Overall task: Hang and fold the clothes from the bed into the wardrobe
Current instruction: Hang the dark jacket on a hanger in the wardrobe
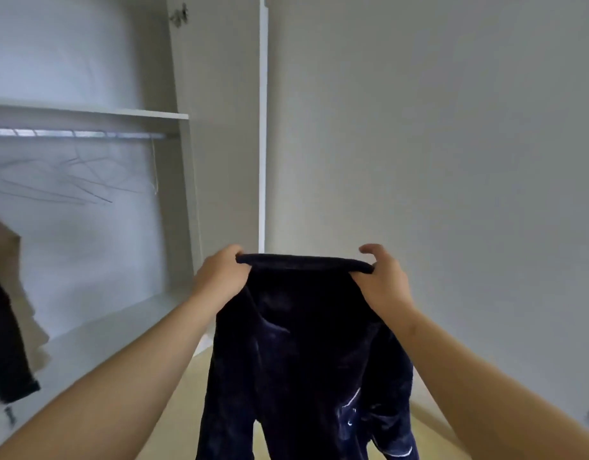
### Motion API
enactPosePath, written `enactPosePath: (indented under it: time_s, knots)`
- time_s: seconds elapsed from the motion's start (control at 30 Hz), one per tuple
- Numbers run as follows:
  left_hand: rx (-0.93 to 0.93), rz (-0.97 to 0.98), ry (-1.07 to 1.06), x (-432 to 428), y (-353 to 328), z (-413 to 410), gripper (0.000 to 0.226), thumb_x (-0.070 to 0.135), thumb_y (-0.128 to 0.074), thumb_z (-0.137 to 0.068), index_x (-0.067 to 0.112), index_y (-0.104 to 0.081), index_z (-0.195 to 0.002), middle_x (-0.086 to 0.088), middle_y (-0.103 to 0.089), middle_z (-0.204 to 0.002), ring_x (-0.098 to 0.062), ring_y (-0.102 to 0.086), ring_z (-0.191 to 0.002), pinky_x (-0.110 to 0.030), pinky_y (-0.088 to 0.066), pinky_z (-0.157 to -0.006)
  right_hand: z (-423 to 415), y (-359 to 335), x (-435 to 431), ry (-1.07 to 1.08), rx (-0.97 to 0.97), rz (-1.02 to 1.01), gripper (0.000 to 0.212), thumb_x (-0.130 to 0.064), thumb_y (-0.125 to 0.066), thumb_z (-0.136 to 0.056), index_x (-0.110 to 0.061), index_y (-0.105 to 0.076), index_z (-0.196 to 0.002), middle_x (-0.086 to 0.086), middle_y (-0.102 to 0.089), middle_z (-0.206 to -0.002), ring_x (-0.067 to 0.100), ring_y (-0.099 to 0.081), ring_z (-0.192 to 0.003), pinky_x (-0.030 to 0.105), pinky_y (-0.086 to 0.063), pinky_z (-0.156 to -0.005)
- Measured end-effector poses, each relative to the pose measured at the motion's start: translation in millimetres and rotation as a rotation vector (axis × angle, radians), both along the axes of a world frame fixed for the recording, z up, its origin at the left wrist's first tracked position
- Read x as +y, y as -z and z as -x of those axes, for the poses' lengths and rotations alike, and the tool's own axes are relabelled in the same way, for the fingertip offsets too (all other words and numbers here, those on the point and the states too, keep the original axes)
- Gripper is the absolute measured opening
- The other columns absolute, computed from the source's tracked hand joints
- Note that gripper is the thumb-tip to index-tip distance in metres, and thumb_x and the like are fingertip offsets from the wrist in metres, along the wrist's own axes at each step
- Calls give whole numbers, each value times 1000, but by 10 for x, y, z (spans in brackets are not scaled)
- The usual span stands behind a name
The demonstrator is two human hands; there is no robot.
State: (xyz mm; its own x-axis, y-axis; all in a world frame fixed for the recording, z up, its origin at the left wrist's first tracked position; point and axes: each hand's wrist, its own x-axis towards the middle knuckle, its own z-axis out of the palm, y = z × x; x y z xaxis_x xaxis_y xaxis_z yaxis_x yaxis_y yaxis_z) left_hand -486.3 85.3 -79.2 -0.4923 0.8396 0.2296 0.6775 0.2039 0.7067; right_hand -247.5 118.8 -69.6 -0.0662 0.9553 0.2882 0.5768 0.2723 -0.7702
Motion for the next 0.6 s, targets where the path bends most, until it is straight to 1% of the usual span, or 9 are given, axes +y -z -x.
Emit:
enactPosePath:
  time_s: [0.1,0.17,0.27,0.3,0.37,0.43,0.47,0.53,0.6]
  knots:
    - [-428,-290,-167,56,-38,489,29,6,-40,-83,27,-59,-87,6,-59,-80,-14,-54,-69,-24,-43,-56,522,82,199,49,-370,-160,45,-7,-45,-83,-27,-42,-122,-3,-58,-103,17,-49,-84,28,-38,-69]
    - [-549,-410,-242,84,-65,792,35,2,-38,-83,30,-60,-83,9,-58,-79,-12,-54,-69,-23,-43,-55,880,147,328,48,-443,-227,42,-3,-43,-80,-22,-41,-117,-1,-55,-110,22,-48,-94,31,-35,-75]
    - [-496,-417,-318,109,-27,1325,35,2,-39,-83,30,-60,-81,7,-58,-85,-11,-54,-73,-21,-43,-57,1446,243,542,-18,-199,-60,31,-4,-42,-81,-21,-40,-107,-1,-52,-98,21,-50,-80,30,-38,-62]
    - [-423,-367,-359,119,19,1530,31,5,-40,-83,29,-60,-86,4,-56,-91,-15,-55,-77,-25,-47,-63,1641,269,618,-36,-115,-4,27,-4,-41,-80,-21,-40,-101,0,-53,-93,20,-50,-74,29,-37,-57]
    - [-155,-179,-486,91,125,1943,22,19,-47,-85,30,-60,-99,2,-45,-98,-22,-54,-84,-36,-50,-76,2024,315,764,-59,16,76,18,-5,-40,-79,-20,-38,-89,0,-52,-81,17,-48,-65,29,-35,-52]
    - [82,-90,-573,37,227,2306,21,32,-50,-86,30,-60,-104,4,-41,-97,-19,-49,-77,-30,-44,-65,2387,346,912,-82,105,112,17,-5,-39,-79,-21,-36,-79,1,-49,-75,16,-45,-62,29,-35,-50]
    - [129,-86,-589,11,251,2450,22,36,-50,-86,28,-60,-104,5,-44,-95,-16,-46,-72,-26,-36,-56,2563,360,995,-109,130,125,18,-5,-40,-79,-22,-35,-77,1,-49,-75,16,-44,-61,29,-35,-50]
    - [110,-65,-610,15,274,2731,24,39,-48,-88,25,-59,-103,6,-52,-89,-14,-46,-68,-24,-30,-51,2918,354,1143,-171,145,134,19,-4,-41,-78,-22,-36,-76,1,-49,-75,15,-45,-62,28,-36,-50]
    - [-46,-19,-612,67,277,2980,25,38,-44,-90,22,-56,-105,2,-56,-87,-19,-53,-75,-30,-45,-60,3282,365,1299,-244,158,145,19,-3,-42,-78,-22,-37,-76,1,-49,-73,15,-44,-61,28,-35,-49]
